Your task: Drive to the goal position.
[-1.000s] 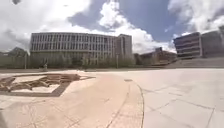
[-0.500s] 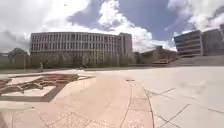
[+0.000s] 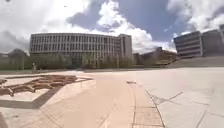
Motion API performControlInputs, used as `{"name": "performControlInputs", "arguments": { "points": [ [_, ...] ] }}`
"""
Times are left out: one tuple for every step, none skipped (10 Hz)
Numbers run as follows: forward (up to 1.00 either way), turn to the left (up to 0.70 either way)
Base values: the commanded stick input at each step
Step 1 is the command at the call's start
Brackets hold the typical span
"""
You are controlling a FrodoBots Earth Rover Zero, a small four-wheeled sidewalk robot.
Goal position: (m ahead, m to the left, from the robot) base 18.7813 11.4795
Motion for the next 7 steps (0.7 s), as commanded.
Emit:
{"name": "performControlInputs", "arguments": {
  "points": [
    [0.7,0.02],
    [0.7,0.02],
    [0.7,0.02],
    [0.7,0.02],
    [0.7,0.02],
    [0.7,0.02],
    [0.7,0.02]
  ]
}}
